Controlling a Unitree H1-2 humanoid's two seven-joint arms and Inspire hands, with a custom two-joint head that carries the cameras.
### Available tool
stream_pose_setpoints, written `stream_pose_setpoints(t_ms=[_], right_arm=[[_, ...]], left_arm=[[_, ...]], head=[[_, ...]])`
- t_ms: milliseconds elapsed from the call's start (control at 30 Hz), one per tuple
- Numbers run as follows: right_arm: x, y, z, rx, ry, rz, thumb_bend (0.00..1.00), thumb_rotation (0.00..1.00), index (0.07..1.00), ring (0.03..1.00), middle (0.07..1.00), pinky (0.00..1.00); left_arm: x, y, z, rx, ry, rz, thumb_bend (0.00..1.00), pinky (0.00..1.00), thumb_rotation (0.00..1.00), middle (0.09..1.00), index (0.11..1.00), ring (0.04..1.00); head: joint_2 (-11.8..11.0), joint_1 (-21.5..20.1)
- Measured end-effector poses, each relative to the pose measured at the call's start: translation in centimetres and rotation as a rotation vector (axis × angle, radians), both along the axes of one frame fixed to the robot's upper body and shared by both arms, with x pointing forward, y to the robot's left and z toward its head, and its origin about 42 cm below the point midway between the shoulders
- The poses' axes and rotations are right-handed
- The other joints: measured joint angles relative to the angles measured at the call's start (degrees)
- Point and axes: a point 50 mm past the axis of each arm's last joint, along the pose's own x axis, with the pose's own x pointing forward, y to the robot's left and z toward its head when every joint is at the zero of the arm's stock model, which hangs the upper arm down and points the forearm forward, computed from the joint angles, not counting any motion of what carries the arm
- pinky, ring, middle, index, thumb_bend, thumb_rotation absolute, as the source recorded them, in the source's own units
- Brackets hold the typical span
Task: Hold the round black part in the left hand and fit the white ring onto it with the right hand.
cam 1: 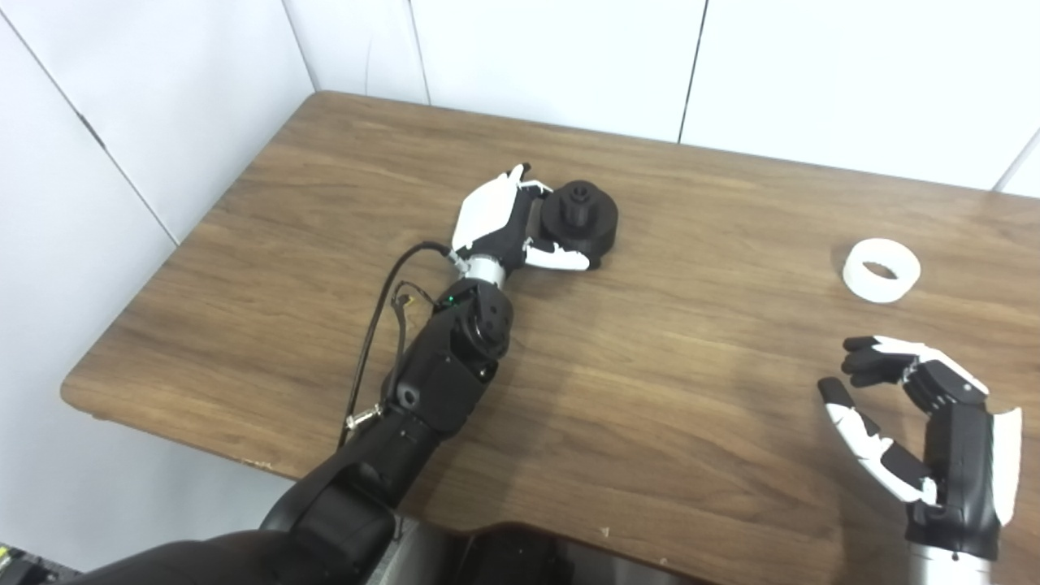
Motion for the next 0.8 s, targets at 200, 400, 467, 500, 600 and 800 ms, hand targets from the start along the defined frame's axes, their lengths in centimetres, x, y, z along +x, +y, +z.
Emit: stream_pose_setpoints(t_ms=[200,400,467,500,600,800], right_arm=[[0.0,-0.1,0.0,0.004,0.001,0.0,0.5,0.15,0.496,0.53,0.602,0.46],[0.0,-0.1,0.0,0.003,0.001,0.001,0.5,0.15,0.496,0.528,0.602,0.46],[0.0,-0.1,0.0,0.003,0.001,0.001,0.5,0.15,0.495,0.528,0.601,0.46],[0.0,-0.1,0.0,0.002,0.001,0.001,0.5,0.15,0.495,0.528,0.6,0.46],[0.0,-0.1,0.0,0.0,0.001,0.001,0.5,0.15,0.496,0.531,0.601,0.46],[0.0,-0.1,0.0,0.001,0.001,0.001,0.5,0.15,0.496,0.528,0.601,0.45]], left_arm=[[0.0,-0.2,0.0,-0.018,-0.015,0.0,0.82,1.0,0.28,0.978,0.59,1.0],[0.0,-0.2,0.0,-0.024,-0.024,-0.006,0.82,1.0,0.27,0.961,0.568,1.0],[0.0,-0.2,0.0,-0.027,-0.025,-0.008,0.83,1.0,0.27,0.957,0.566,1.0],[0.0,-0.2,0.0,-0.031,-0.024,-0.011,0.83,1.0,0.27,0.957,0.565,1.0],[-0.1,-0.2,0.0,-0.047,-0.017,-0.021,0.82,1.0,0.26,0.96,0.574,1.0],[-1.2,-0.8,-0.2,-0.062,-0.017,-0.059,0.81,1.0,0.27,0.956,0.571,1.0]], head=[[0.09,0.18],[0.0,0.09],[0.0,0.09],[0.0,0.09],[-0.09,-0.09],[-0.09,-0.44]])
